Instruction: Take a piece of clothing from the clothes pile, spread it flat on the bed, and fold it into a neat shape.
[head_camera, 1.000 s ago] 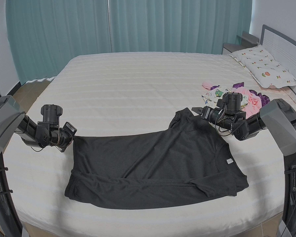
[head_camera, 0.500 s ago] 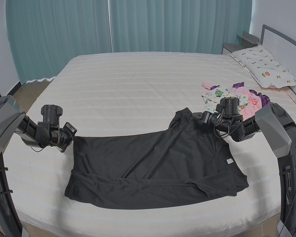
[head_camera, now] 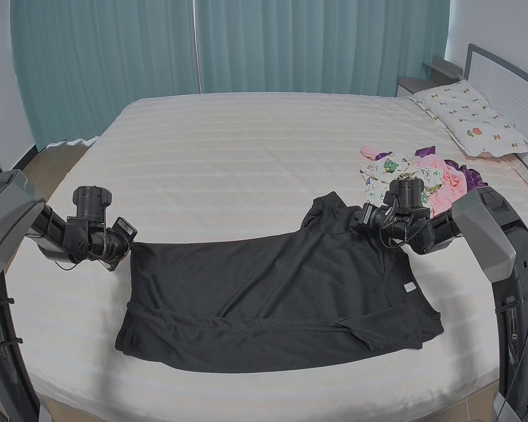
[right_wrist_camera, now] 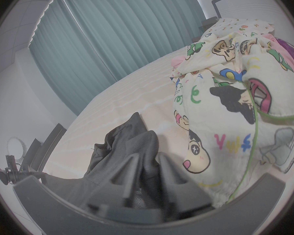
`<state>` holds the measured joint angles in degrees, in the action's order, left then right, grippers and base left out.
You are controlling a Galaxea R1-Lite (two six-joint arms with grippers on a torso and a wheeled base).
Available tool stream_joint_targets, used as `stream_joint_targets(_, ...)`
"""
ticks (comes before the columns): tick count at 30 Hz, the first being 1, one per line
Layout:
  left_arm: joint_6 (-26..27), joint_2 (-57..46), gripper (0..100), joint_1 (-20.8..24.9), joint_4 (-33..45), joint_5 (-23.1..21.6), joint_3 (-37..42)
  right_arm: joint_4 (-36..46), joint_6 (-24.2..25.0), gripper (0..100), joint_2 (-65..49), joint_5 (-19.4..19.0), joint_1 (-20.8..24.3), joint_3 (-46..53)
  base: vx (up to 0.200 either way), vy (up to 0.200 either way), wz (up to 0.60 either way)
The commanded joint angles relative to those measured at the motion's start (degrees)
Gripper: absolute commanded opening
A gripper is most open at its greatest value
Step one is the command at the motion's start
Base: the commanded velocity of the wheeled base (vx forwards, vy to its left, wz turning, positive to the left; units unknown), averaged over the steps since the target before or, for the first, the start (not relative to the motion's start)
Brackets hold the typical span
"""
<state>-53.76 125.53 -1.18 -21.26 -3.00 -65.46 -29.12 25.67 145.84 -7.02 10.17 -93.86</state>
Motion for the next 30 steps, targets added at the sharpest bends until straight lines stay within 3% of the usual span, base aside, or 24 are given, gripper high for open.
stream_joint_targets(1, 0.1, 0.0, 0, 0.0, 0.0, 0.0, 0.0, 0.1, 0.3, 0, -0.2, 0.3, -0.1, 0.1, 0.000, 0.000, 0.00)
stream_joint_targets(10, 0.0, -0.4, 0, 0.0, -0.1, 0.0, -0.5, -2.0, 6.6, 0, -6.1, 1.0, -2.1, 4.7, 0.000, 0.000, 0.00)
stream_joint_targets(30, -0.1, -3.4, 0, -0.5, -3.3, 0.5, 0.4, -21.9, 6.8, 0, -10.0, 1.3, -2.8, 21.0, 0.000, 0.000, 0.00)
